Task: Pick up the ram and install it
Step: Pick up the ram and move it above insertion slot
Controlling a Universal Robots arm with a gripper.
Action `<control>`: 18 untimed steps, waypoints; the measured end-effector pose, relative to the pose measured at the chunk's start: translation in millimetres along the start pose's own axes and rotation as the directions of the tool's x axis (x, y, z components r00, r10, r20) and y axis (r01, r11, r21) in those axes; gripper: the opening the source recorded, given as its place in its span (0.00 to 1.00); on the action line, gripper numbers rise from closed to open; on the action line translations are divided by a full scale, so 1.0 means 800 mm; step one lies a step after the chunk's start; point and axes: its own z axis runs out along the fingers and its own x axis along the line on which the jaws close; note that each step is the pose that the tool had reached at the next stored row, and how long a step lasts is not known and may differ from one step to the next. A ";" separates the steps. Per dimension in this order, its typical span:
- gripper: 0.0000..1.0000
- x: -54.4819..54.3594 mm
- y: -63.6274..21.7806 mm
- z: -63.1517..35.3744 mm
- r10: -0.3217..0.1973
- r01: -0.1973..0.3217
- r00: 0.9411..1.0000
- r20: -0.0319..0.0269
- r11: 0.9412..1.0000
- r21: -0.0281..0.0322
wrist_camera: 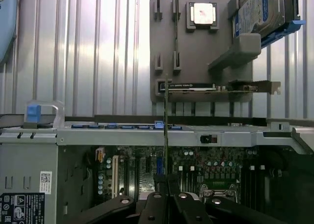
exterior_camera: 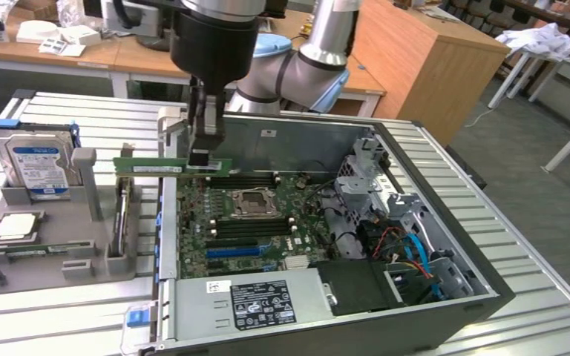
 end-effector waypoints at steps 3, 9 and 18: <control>0.12 0.000 -0.008 0.000 0.000 0.000 1.000 0.000 1.000 0.000; 0.12 0.000 -0.027 -0.001 0.000 0.000 1.000 0.000 1.000 0.000; 0.12 0.000 -0.056 -0.003 0.000 0.000 1.000 0.000 1.000 0.000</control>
